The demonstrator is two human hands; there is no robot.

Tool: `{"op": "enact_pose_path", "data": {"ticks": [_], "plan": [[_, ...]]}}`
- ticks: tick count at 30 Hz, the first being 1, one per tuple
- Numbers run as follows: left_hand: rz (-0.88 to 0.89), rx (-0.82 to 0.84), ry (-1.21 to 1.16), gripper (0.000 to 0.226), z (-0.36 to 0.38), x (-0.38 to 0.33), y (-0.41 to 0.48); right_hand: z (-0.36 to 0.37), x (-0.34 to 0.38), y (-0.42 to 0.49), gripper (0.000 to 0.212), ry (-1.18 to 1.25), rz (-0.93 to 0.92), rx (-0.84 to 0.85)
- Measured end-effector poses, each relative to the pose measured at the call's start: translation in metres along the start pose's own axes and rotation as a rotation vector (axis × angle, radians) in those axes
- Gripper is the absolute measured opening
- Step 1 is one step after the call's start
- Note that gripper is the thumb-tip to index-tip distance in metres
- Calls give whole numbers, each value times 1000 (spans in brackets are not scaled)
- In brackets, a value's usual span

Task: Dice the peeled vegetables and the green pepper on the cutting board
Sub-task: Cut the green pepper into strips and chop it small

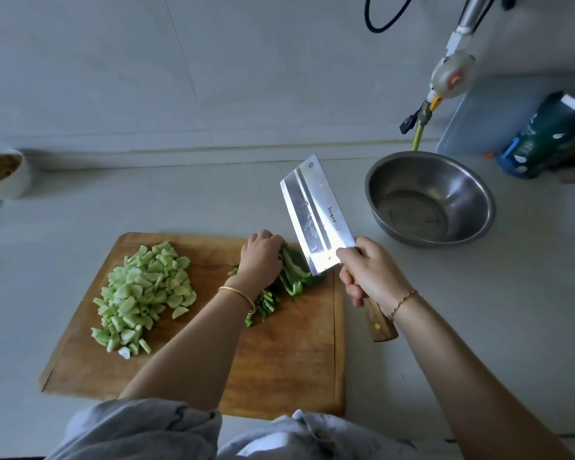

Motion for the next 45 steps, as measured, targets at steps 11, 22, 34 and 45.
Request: {"op": "enact_pose_path", "data": {"ticks": [11,22,34,45], "plan": [[39,-82,-46,25,-2,5,-9,5,-9,3,15,27,11,7],[44,-143,-273,9,-28,12,-26,3,-5,4,9,65,-4,-20],[-13,38,-264,14,-97,71,-96,47,-3,-4,18,13,-73,101],[-206,-39,-78,15,-27,111,-109,122,-32,-33,24,-241,-51,385]]}}
Point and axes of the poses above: each hand's wrist, its own y-axis towards the middle knuckle, its own z-axis out of the palm, x = y × z, the point moved 5 cm from there along y, towards the middle knuckle, and after that the axes turned 3 degrees about -z, right-handed, at the moved point
